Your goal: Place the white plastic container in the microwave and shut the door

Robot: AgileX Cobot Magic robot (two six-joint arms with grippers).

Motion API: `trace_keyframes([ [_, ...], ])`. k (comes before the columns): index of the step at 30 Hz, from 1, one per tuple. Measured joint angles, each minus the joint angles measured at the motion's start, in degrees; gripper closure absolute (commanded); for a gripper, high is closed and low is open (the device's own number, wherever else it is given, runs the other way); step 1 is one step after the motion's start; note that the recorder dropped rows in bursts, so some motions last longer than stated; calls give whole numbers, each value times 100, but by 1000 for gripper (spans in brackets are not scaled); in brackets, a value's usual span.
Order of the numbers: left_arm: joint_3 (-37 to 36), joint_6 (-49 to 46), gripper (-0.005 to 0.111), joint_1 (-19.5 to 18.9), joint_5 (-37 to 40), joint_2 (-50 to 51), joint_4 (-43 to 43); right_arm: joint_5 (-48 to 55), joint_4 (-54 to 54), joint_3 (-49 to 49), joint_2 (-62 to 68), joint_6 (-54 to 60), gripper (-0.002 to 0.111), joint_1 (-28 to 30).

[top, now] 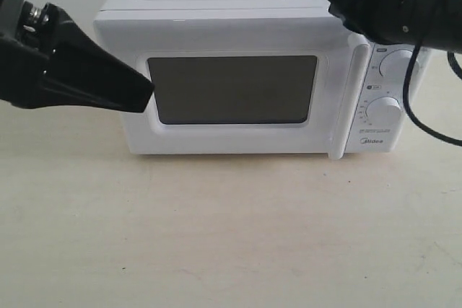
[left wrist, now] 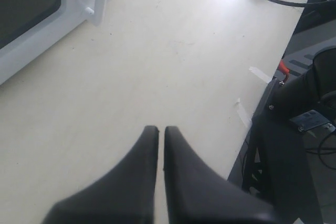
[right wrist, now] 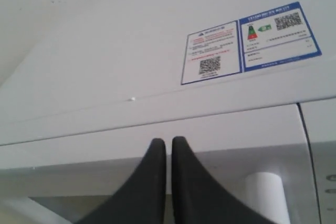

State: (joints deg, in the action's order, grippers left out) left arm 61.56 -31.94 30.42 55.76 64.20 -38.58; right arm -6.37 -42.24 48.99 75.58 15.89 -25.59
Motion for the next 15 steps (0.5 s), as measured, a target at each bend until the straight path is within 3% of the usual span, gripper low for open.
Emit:
trace_keyframes([
  [15,0,0,102,0,-47,0,-88,1667,102,-810,-2045,383,108,0],
])
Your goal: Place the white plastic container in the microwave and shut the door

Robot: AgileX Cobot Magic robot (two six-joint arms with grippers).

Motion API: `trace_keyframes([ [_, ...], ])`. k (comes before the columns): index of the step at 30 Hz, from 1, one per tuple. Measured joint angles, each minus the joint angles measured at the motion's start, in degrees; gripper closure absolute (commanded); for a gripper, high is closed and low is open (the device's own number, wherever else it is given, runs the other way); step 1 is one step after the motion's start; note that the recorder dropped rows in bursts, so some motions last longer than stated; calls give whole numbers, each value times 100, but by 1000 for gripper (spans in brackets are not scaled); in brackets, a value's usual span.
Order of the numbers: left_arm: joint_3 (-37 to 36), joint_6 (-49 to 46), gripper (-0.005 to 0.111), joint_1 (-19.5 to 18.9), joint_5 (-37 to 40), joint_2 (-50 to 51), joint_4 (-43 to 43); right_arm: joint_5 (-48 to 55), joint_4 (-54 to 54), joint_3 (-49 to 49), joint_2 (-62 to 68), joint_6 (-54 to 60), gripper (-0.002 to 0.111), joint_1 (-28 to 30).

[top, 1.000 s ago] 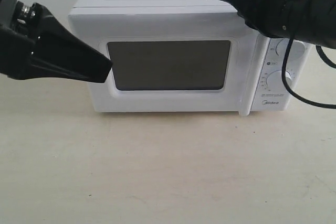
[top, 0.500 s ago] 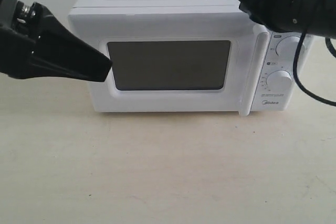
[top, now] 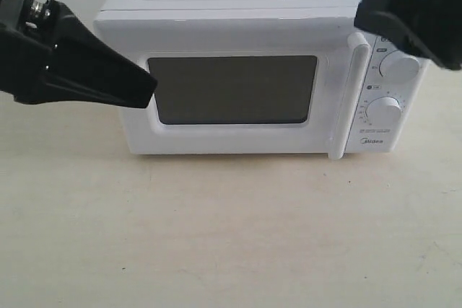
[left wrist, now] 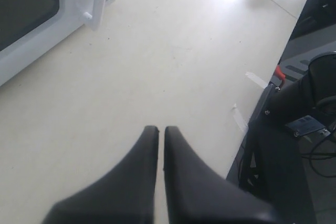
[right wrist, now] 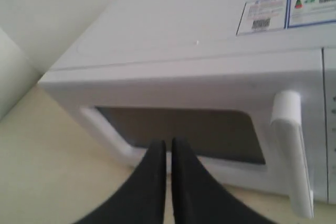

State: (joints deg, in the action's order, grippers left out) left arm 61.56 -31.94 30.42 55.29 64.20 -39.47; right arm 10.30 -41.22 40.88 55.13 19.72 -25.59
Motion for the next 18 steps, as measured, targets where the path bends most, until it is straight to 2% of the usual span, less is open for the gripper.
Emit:
trace_keyframes([
  [10,0,0,102,0,-11,0,-15,2245,53,-212,-930,67,108,11],
  [18,0,0,102,0,-11,0,-15,2444,77,-212,-976,67,108,11],
])
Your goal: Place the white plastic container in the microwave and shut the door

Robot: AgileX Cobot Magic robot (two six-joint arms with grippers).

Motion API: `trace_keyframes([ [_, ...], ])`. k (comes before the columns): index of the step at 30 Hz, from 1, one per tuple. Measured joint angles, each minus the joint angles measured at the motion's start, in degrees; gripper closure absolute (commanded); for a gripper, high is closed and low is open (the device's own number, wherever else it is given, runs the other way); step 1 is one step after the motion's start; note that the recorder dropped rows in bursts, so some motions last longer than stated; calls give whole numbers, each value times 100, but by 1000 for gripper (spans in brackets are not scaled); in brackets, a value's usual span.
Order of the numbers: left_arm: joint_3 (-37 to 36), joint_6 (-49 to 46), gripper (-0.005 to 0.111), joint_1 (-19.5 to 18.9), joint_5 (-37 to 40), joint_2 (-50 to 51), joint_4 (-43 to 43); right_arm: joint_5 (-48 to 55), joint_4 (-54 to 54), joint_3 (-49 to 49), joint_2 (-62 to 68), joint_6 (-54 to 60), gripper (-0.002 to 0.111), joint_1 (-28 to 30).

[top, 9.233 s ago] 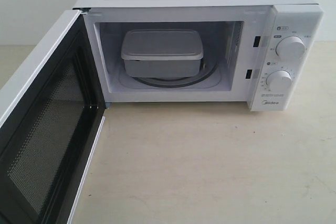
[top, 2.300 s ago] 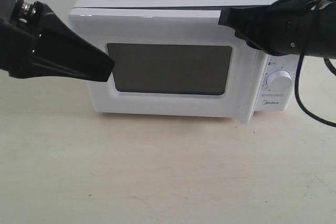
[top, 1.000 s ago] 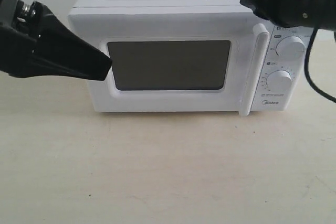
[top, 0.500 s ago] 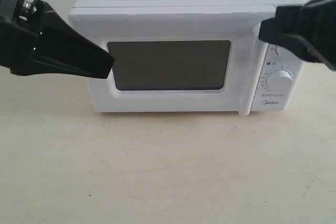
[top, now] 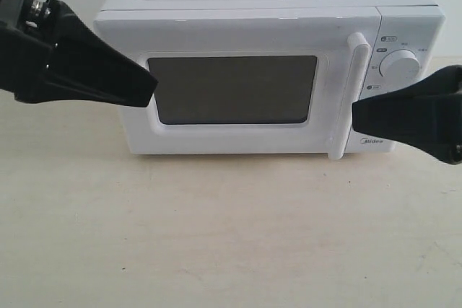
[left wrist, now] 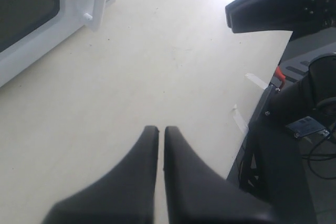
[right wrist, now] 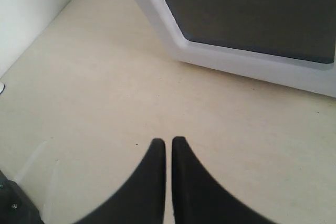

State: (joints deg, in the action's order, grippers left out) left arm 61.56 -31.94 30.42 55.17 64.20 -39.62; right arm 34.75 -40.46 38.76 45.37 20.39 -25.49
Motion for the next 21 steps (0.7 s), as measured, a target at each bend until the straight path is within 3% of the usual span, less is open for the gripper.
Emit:
trace_keyframes([
  [12,0,0,102,0,-11,0,0,0,257,0,-90,40,108,13],
  [21,0,0,102,0,-160,0,0,-222,1662,-34,-1564,461,108,121],
])
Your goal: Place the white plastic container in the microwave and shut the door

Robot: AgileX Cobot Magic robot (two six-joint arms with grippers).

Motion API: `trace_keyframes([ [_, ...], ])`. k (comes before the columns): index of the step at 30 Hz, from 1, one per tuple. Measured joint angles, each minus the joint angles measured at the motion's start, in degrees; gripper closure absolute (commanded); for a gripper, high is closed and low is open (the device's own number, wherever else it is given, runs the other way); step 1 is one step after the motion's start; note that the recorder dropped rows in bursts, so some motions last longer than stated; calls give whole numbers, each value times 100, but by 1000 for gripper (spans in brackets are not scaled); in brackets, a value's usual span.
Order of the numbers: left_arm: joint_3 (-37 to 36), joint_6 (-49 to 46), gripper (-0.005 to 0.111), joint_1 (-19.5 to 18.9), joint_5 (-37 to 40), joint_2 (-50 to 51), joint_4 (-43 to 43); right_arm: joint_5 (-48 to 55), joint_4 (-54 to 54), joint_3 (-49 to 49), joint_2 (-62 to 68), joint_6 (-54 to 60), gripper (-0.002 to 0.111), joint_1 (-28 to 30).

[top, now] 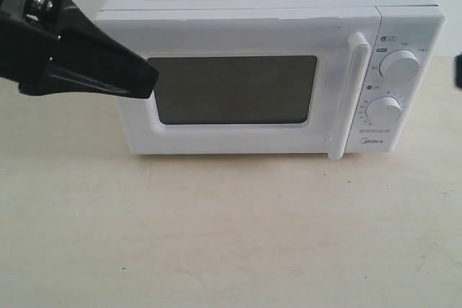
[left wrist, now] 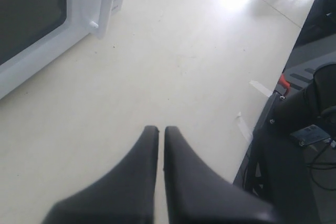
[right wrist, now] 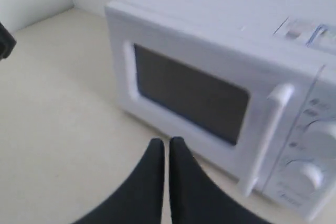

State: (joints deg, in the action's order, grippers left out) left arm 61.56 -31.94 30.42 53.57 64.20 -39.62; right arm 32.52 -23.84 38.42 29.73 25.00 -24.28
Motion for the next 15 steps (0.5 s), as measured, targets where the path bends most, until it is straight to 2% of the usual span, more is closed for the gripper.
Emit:
trace_keyframes([
  [9,0,0,102,0,-104,0,0,-1398,584,-1118,-1811,42,108,1124],
  [15,0,0,102,0,-126,0,0,-2154,629,-2195,-2486,42,108,1573],
])
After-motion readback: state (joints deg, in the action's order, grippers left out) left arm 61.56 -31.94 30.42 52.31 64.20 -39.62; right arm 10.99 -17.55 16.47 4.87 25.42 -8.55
